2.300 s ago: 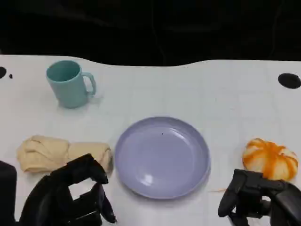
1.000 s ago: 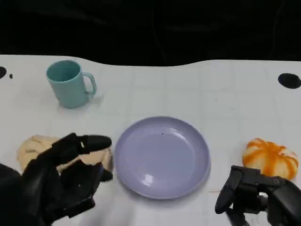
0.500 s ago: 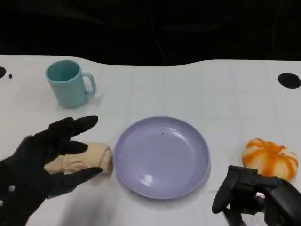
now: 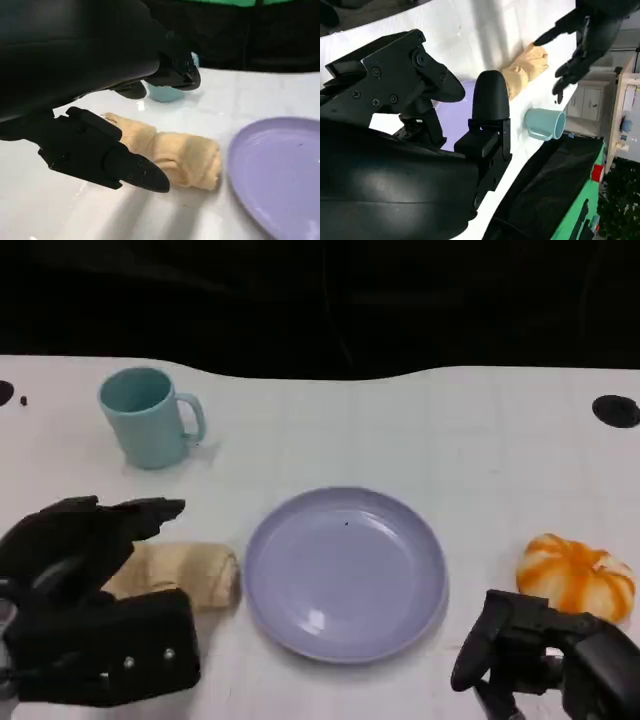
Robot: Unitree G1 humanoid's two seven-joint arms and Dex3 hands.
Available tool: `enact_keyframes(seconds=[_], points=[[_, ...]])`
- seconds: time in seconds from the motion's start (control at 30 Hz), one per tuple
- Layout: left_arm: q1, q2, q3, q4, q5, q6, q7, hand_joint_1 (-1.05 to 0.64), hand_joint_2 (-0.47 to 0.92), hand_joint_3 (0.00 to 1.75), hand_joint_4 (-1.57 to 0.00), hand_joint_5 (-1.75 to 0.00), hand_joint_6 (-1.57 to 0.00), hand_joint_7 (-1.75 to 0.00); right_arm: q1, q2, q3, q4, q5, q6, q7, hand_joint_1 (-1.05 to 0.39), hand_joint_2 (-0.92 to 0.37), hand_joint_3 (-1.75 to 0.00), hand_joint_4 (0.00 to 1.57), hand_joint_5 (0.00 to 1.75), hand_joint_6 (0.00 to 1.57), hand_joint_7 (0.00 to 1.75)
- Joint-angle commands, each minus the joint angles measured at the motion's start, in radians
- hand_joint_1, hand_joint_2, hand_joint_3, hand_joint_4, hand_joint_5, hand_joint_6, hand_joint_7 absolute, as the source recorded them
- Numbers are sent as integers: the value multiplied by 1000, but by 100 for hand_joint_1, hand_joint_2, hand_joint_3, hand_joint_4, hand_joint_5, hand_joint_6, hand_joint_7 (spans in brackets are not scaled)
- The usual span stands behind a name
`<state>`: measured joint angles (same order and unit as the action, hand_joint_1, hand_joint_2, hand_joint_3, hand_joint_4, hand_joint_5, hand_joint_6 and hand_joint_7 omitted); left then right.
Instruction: Grasp the towel on the left side of the plate with the left hand and place it into the plate.
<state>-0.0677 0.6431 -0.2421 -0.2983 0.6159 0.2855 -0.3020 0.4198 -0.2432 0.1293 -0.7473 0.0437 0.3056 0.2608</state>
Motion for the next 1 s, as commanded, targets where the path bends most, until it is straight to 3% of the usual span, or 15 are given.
enact_keyframes(seconds=[0.03,0.23,0.77,0.87,1.0], points=[[-79,-6,-48,90,62,36,-77,-47,86,0,-22,-23,-28,0,5,-7,-5,-16,3,5,-2,-6,-55,-113,75,175,67,141],[-175,-38,-120,236,150,23,-77,-49,86,0,-27,-13,-28,-1,7,-9,-5,-15,0,1,-1,-6,-55,-112,76,175,67,141],[-398,-194,-231,733,207,-39,-4,-48,88,1,-37,-9,-33,-1,15,-9,-5,-28,0,6,-3,-6,-56,-110,76,175,67,141],[-415,-223,-238,842,198,-60,55,-42,90,1,-43,-9,-41,-4,17,-6,-6,-33,6,14,-4,-6,-56,-111,76,175,67,141],[-420,-248,-228,951,175,-119,174,-35,92,7,-71,-18,-65,-8,18,-7,-5,-32,5,8,-2,-7,-56,-111,76,175,67,141]])
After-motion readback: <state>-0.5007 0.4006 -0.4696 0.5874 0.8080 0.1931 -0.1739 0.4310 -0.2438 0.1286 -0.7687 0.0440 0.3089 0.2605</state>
